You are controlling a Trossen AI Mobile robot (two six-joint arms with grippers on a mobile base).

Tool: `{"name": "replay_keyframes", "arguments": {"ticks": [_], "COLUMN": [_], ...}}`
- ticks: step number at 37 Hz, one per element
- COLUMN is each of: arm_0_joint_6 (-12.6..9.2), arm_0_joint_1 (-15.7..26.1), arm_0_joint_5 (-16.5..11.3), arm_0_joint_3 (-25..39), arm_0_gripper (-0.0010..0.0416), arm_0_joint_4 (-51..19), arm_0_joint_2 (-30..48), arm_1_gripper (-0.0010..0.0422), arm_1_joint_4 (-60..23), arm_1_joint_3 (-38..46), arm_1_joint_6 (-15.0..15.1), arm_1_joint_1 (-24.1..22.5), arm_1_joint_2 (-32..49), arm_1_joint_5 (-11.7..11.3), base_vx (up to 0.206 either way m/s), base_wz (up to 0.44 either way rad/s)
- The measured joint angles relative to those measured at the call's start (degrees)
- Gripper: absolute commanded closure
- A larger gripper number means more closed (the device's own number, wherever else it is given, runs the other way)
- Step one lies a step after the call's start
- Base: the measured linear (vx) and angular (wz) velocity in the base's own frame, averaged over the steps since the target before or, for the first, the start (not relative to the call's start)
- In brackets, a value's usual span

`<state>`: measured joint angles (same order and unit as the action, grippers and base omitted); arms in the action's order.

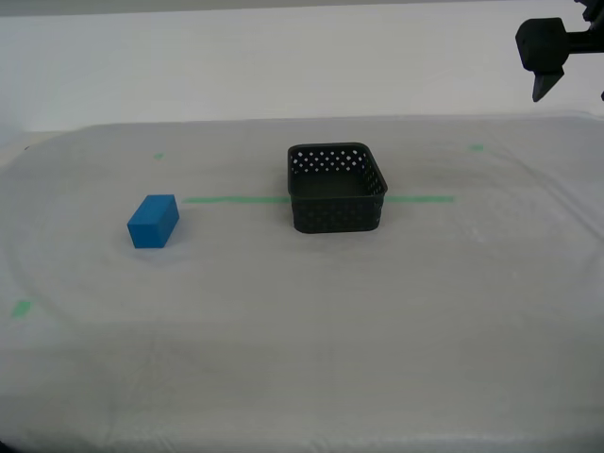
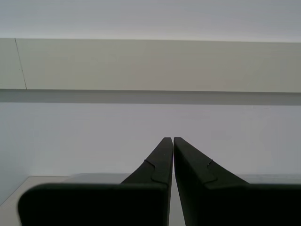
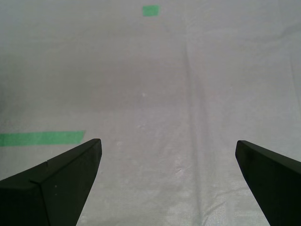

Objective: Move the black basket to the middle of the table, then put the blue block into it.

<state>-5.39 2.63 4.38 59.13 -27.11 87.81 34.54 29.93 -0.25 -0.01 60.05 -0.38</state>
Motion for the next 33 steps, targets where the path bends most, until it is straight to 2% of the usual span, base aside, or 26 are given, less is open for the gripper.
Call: {"name": "replay_keyframes", "arguments": {"ticks": [10, 12, 15, 17, 33], "arm_0_joint_6": [0.00, 0.00, 0.00, 0.00, 0.00], "arm_0_joint_1": [0.00, -0.09, 0.02, -0.02, -0.02], "arm_0_joint_5": [0.02, 0.00, 0.00, 0.02, 0.02], "arm_0_joint_3": [0.00, 0.00, 0.00, 0.00, 0.00], "arm_0_gripper": [0.0007, 0.0007, 0.0007, 0.0007, 0.0007], "arm_0_joint_4": [0.00, 0.00, 0.00, 0.00, 0.00], "arm_0_joint_2": [0.00, 0.00, 0.00, 0.00, 0.00], "arm_1_gripper": [0.0412, 0.0412, 0.0412, 0.0412, 0.0412], "arm_1_joint_4": [0.00, 0.00, 0.00, 0.00, 0.00], "arm_1_joint_3": [0.02, 0.02, 0.02, 0.02, 0.02], "arm_1_joint_6": [0.74, 4.04, 10.51, 12.37, 12.50], "arm_1_joint_1": [0.00, 0.00, 0.00, 0.00, 0.00], "arm_1_joint_2": [0.00, 0.00, 0.00, 0.00, 0.00], "arm_1_joint_5": [0.00, -0.07, -0.59, -0.61, -0.61], "base_vx": [0.000, 0.000, 0.000, 0.000, 0.000], "base_wz": [0.000, 0.000, 0.000, 0.000, 0.000]}}
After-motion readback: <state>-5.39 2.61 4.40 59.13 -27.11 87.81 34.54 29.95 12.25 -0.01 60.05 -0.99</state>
